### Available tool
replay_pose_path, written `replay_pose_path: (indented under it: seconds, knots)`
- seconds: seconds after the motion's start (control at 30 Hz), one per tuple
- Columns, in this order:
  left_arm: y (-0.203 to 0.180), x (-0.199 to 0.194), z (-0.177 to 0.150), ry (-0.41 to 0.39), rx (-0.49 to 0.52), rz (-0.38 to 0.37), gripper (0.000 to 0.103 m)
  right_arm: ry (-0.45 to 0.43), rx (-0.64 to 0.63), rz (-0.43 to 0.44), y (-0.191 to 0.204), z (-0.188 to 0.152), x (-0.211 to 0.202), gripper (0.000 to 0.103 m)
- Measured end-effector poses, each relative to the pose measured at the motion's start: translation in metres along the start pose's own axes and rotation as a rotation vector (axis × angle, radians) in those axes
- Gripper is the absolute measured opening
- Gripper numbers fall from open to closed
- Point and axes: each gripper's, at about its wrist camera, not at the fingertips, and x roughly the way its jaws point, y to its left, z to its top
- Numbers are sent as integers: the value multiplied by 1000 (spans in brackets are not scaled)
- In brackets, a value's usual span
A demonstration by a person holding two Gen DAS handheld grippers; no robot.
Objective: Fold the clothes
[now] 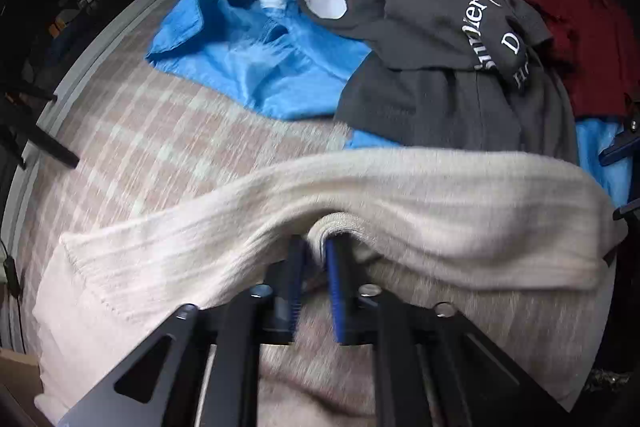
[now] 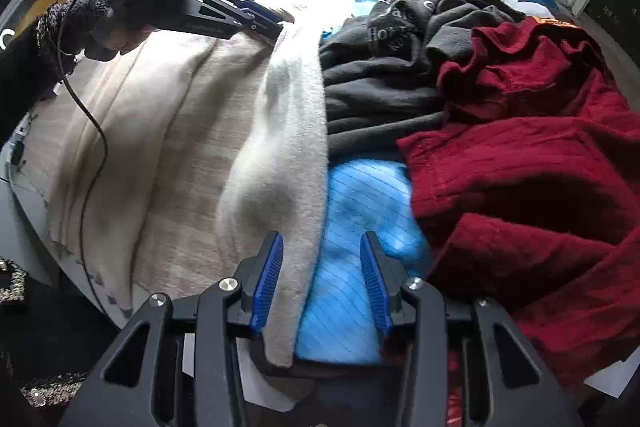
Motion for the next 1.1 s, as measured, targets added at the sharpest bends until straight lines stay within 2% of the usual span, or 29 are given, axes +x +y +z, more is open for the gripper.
replay_pose_path:
  seconds: [0.07,0.27,0.3,0.33,0.37,0.43,0.5,0.57,0.63,0.67,0.7,0.73,0.8,0.87,0.93,1.0,1.03,1.1]
  knots:
    - [4,-6,-8,5,-13,-18,6,10,13,24,0,-1,4,40]
    - [13,-15,-29,30,-37,-31,3,50,-41,-18,10,-7,27,47]
    - [14,-15,-31,31,-40,-28,3,56,-60,-12,13,-8,27,44]
    - [14,-16,-33,30,-43,-25,3,62,-79,-6,15,-8,27,35]
    - [15,-18,-35,23,-45,-24,3,71,-91,7,17,-9,27,4]
    - [11,-26,-34,-15,-34,-31,4,90,-60,56,11,-6,22,6]
    - [4,-31,-32,-45,-8,-36,12,94,-31,76,1,-3,11,6]
    - [-7,-31,-27,-59,44,-29,36,89,-3,86,-10,0,-3,6]
    - [-11,-21,-21,-51,60,-20,36,79,14,80,-18,5,-19,6]
    - [-13,-15,-19,-46,67,-16,30,76,12,69,-21,8,-27,6]
    - [-15,-10,-16,-41,74,-12,22,74,10,60,-24,10,-35,6]
    - [-11,-4,-12,-27,60,-25,7,75,5,56,-26,14,-42,6]
    - [-10,-4,-12,-22,50,-37,7,77,-6,44,-31,21,-54,6]
    - [-10,-13,-16,-10,54,-95,7,71,-28,9,-39,27,-65,6]
    - [-16,-19,-24,7,87,-100,7,65,3,19,-52,26,-70,6]
    - [-18,-19,-33,23,91,-107,11,88,24,21,-61,28,-59,6]
    - [-17,-17,-35,30,77,-119,18,103,32,19,-64,28,-52,6]
    - [-13,-15,-38,39,39,-139,19,152,31,-5,-65,22,-32,6]
